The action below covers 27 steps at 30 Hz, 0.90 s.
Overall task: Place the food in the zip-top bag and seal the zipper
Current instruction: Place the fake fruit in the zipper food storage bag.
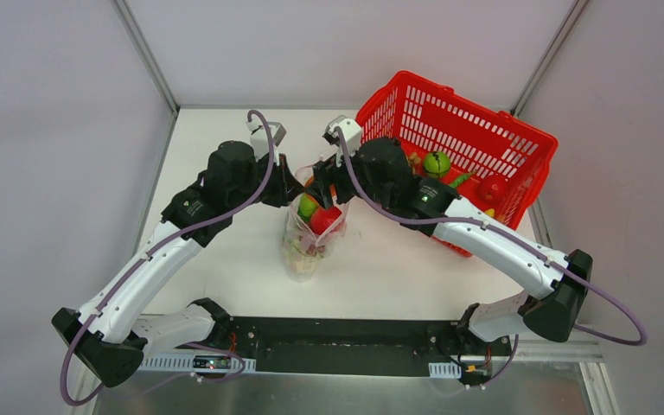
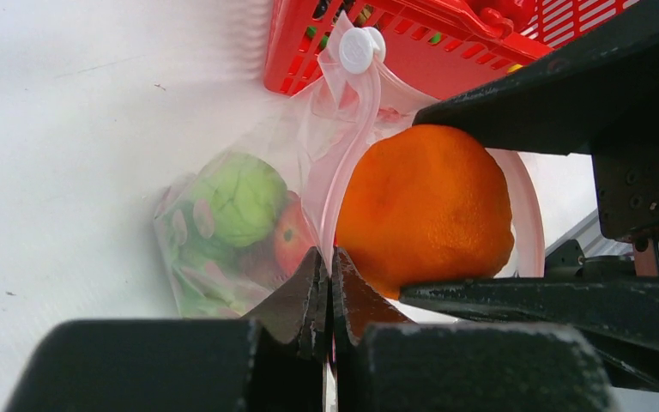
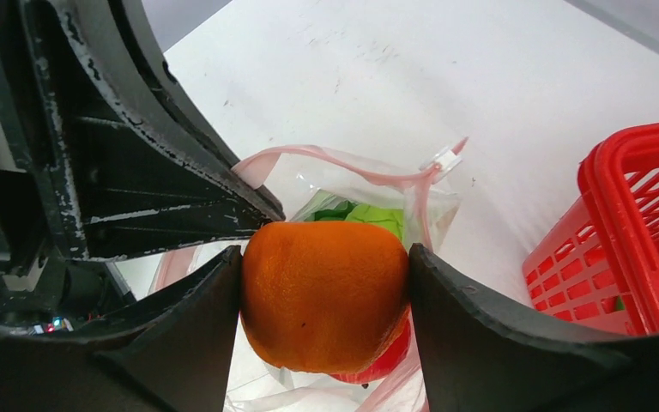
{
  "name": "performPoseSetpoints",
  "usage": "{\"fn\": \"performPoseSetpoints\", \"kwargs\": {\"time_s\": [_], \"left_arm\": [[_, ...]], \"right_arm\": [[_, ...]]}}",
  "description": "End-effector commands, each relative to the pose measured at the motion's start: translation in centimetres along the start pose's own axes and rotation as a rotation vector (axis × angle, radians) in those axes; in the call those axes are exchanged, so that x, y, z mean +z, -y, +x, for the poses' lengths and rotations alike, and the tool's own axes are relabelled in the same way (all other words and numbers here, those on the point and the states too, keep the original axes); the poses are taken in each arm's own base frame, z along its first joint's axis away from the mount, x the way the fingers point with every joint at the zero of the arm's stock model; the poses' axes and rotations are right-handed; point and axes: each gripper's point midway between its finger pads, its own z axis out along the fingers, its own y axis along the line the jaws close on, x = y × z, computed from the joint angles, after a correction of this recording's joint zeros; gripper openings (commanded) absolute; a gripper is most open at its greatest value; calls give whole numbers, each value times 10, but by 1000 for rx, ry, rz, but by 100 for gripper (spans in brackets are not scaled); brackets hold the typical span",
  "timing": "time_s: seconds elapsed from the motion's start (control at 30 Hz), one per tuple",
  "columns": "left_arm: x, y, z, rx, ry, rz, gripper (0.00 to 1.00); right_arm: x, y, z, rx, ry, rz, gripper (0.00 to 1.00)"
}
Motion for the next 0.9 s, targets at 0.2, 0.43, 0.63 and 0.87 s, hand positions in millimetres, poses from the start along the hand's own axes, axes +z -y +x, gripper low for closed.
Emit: {"fn": "performPoseSetpoints", "kwargs": {"time_s": [0.2, 0.43, 0.63, 0.87], "left_arm": [[-13, 11, -20, 4, 82, 39, 0], [-12, 12, -21, 4, 77, 41, 0], [-12, 11, -21, 3, 74, 37, 0], [-11, 10, -21, 2, 73, 29, 0]], "right_arm": [[-8, -3, -42, -20, 153, 0, 70], [-9, -9, -42, -21, 158, -39, 76], [-16, -10, -42, -24, 175, -43, 84], [-35, 0, -53, -13, 262, 5, 85]]}}
